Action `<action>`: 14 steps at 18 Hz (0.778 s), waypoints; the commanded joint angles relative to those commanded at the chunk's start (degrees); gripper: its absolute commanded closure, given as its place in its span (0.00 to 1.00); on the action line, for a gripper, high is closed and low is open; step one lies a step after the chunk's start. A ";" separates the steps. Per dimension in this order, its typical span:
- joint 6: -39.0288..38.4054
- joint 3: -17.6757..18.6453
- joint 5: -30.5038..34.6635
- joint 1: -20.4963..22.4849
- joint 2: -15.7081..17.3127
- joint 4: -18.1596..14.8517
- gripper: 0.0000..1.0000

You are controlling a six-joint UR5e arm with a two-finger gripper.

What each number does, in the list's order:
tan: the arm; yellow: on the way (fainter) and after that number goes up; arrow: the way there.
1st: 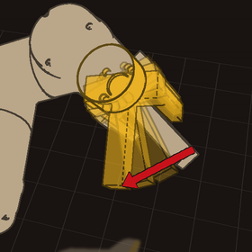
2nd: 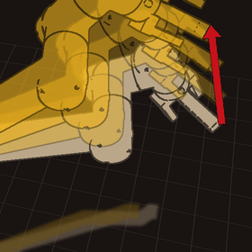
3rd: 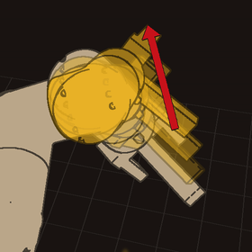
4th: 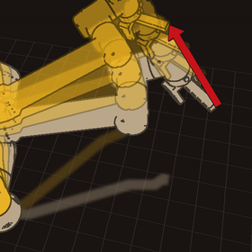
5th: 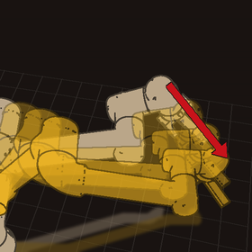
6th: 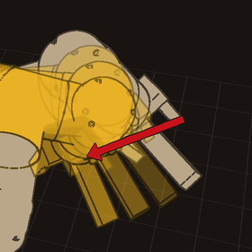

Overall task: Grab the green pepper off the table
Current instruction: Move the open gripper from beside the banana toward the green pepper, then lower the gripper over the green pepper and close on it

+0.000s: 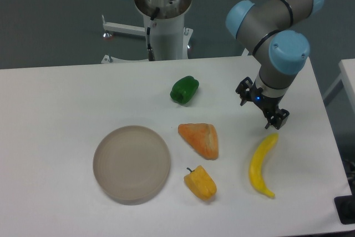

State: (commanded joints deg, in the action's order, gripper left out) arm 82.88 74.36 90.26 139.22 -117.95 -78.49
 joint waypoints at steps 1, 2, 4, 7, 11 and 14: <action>0.09 0.09 0.09 0.00 0.00 0.00 0.00; 0.00 0.09 0.09 0.00 0.09 0.00 0.00; 0.00 0.17 0.09 -0.09 0.09 0.00 0.00; -0.09 1.66 -0.09 0.00 0.44 0.09 0.00; -0.70 9.39 -0.35 -0.09 5.09 2.72 0.00; -2.45 17.81 -0.35 -0.97 10.70 2.99 0.00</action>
State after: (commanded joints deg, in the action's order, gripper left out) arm 80.43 92.16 89.91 138.25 -107.25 -75.50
